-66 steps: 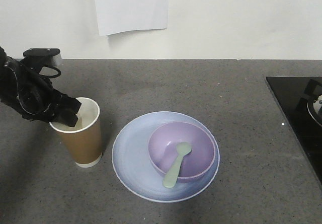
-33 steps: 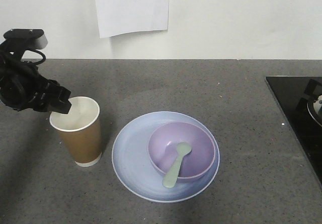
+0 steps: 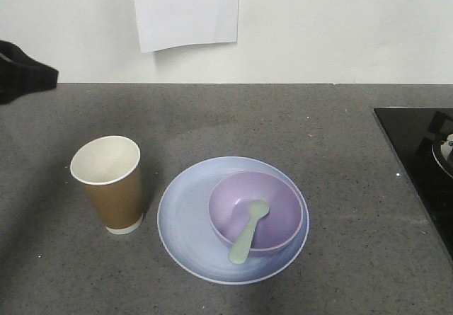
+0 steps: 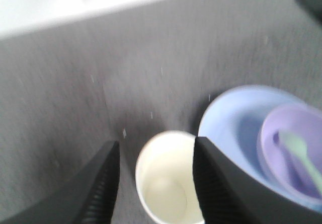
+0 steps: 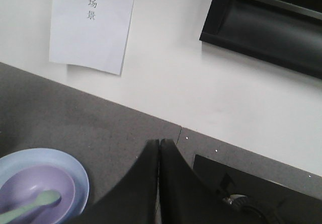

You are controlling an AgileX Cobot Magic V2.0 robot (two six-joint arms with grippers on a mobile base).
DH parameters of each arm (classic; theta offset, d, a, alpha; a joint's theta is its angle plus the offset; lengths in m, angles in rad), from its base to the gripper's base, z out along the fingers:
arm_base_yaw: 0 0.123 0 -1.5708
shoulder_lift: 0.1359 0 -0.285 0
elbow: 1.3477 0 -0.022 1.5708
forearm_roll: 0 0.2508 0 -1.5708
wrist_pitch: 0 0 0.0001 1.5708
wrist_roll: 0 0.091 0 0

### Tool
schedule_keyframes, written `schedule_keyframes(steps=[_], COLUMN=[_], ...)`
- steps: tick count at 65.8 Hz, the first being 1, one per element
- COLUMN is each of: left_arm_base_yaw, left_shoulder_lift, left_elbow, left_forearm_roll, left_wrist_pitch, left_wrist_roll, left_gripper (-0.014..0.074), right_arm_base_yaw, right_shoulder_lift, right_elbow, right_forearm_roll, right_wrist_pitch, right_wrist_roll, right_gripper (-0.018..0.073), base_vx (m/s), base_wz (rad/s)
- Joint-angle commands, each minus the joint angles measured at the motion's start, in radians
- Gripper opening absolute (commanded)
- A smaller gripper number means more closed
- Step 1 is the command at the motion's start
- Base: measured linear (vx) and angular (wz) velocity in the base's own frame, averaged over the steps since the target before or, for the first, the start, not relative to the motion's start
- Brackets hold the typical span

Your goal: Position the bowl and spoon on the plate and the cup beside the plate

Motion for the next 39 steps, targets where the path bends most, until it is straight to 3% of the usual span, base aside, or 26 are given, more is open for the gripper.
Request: schedule_keyframes(steps=[1,8,25,39], left_arm_base_yaw=[-0.004,-0.004,-0.003,-0.003], left_shoulder_lift=[-0.09,-0.149,-0.262,-0.401], left_elbow=[-0.022,-0.021,0.153,0.482], left_forearm_roll=[-0.001,0.057,0.108,0.077], left_wrist_pitch=[-0.124,-0.149,-0.218,-0.41], left_wrist_roll=[-0.001,-0.003,-0.005,-0.013], left_gripper=[0.032,0.0266,-0.0006,-0.0008], right_arm_base_yaw=[-0.003,-0.003,-0.003,-0.003], right_shoulder_lift=[0.072,0.098,0.034,-0.054], right_elbow=[-0.013,0.085,0.638,0.986], right_forearm_roll=[0.025,0.061,0.128,0.133], right_wrist_pitch=[-0.138,-0.286,-0.743,-0.995], right_wrist_roll=[0.002,-0.042,-0.043,-0.048], right_gripper=[-0.0005,-0.0005,-0.0005,-0.0005], base_vx=[0.0,0.0,0.0,0.0], base_wz=[0.0,0.0,0.0,0.0])
